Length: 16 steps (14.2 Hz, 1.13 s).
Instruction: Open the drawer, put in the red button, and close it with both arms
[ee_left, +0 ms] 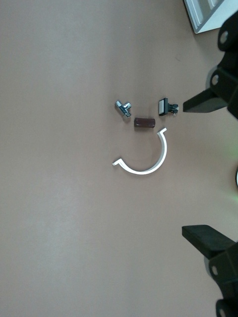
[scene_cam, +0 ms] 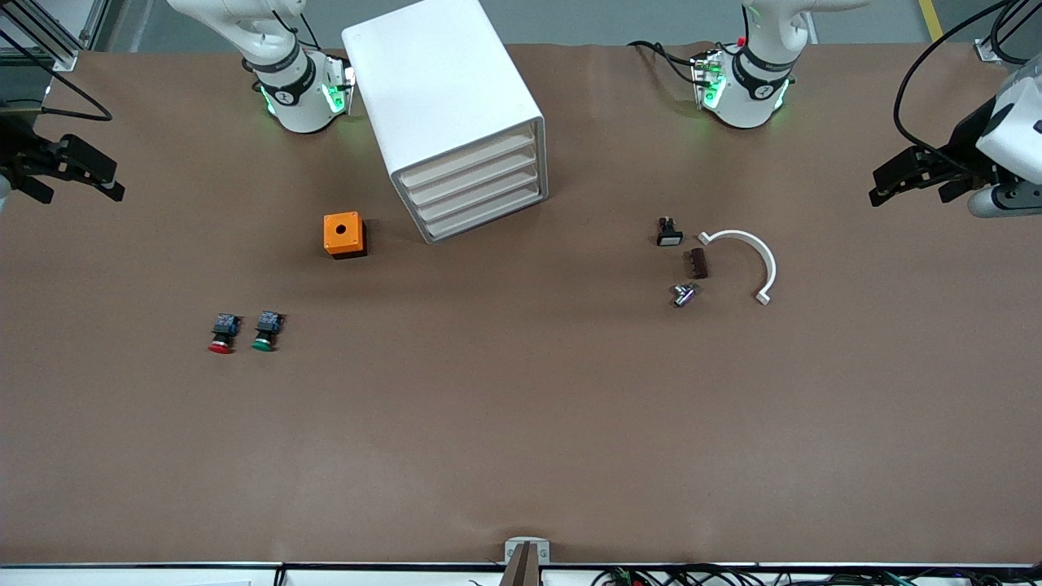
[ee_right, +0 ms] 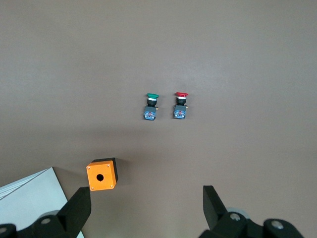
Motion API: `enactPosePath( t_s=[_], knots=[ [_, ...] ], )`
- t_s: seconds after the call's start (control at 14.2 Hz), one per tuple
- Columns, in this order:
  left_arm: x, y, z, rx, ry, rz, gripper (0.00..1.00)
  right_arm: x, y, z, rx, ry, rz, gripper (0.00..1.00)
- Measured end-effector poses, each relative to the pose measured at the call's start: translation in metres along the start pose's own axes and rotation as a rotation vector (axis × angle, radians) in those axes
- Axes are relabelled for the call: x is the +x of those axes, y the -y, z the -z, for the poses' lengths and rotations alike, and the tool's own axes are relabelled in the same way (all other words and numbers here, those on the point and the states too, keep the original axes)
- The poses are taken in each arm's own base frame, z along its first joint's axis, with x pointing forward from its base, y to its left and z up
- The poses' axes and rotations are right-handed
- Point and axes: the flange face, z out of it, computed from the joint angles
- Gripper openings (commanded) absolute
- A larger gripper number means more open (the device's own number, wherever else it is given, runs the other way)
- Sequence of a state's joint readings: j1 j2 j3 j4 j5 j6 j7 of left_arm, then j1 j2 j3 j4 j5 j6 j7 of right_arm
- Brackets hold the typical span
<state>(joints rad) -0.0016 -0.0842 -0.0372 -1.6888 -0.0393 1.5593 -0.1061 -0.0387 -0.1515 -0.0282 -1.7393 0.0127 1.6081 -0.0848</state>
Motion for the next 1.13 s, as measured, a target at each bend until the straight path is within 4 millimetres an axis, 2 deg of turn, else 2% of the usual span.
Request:
enactPosePath(
  t_s=[0.42,0.63,0.85,1.13],
  knots=[
    [0.002,0.003,-0.004,0.001,0.023,0.006,1.00,0.000,0.000,0.000,0.000,-0.001,0.000,1.00],
    [-0.001,0.003,-0.018,0.009,0.103,0.006,1.00,0.000,0.000,0.000,0.000,-0.001,0.000,1.00],
    [0.015,-0.006,-0.057,0.019,0.195,-0.009,1.00,0.000,0.000,0.000,0.000,-0.001,0.000,1.00],
    [0.042,-0.047,-0.130,0.043,0.304,0.026,1.00,0.000,0.000,0.000,0.000,-0.003,0.000,1.00]
  ],
)
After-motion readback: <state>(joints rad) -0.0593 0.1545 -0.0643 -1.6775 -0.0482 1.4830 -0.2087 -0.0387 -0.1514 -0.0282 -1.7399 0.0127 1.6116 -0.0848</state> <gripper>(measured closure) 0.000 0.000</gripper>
